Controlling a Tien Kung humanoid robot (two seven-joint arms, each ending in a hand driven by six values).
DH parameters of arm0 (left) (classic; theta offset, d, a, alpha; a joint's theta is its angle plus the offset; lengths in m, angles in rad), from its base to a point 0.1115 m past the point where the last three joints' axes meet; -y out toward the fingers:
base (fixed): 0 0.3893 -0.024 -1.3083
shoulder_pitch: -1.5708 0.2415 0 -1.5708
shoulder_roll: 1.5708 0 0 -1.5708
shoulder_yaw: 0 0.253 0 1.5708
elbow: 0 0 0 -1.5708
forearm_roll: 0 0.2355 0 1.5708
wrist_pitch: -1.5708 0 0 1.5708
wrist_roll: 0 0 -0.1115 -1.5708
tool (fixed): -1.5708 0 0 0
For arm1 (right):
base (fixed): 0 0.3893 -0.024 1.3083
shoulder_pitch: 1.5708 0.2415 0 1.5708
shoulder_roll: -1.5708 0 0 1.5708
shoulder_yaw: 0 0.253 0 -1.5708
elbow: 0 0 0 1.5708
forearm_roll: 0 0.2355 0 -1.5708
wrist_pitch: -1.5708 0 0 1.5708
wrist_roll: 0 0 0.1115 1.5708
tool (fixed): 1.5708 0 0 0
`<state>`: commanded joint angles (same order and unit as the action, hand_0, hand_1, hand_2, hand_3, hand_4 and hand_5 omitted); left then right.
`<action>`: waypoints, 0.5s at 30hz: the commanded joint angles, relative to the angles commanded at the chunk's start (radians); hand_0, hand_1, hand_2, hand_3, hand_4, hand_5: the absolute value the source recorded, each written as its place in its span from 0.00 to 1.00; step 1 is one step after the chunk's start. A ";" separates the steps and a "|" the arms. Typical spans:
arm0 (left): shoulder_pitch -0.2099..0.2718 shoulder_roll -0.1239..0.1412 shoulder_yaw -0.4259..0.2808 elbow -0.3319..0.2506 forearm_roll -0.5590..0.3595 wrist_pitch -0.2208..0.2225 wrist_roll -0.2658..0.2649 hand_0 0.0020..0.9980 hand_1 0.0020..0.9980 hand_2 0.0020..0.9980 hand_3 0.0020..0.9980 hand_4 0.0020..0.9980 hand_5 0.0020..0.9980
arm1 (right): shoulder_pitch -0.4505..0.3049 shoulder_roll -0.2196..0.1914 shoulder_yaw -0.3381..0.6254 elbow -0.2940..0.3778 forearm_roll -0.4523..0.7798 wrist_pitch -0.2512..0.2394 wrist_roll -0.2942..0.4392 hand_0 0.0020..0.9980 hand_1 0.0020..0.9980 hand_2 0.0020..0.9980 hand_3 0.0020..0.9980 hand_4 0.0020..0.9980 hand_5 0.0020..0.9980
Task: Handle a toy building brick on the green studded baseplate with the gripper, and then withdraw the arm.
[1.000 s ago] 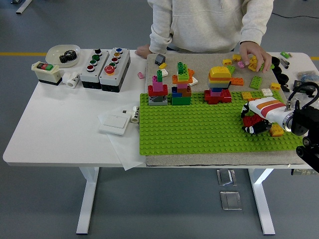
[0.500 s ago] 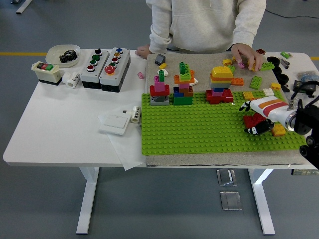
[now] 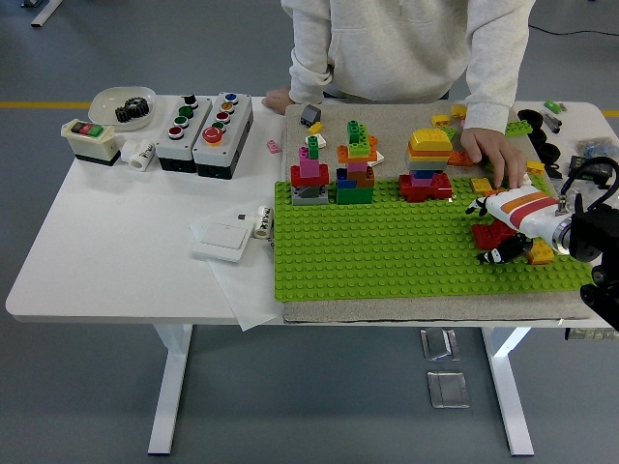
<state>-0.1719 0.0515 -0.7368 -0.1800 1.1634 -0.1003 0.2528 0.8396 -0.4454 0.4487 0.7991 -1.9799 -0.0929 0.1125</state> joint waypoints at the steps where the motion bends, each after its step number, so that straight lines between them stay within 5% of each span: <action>1: 0.000 0.000 0.000 0.000 0.000 0.000 0.000 0.80 0.66 0.58 0.53 0.53 0.50 | 0.000 0.001 -0.001 0.000 -0.001 0.000 0.000 0.65 0.67 0.72 0.79 0.84 0.34; 13: -0.003 0.001 0.005 0.000 -0.004 0.001 -0.001 0.80 0.66 0.58 0.53 0.53 0.50 | 0.013 0.000 0.002 -0.006 -0.022 0.022 -0.014 0.63 0.66 0.70 0.71 0.84 0.34; 15: -0.002 0.001 0.003 0.000 -0.002 0.001 0.000 0.80 0.66 0.58 0.53 0.53 0.50 | 0.014 -0.002 0.004 -0.004 -0.023 0.022 -0.014 0.61 0.64 0.65 0.63 0.80 0.34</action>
<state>-0.1743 0.0524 -0.7339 -0.1800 1.1616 -0.0996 0.2526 0.8539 -0.4471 0.4525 0.7956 -2.0033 -0.0708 0.0985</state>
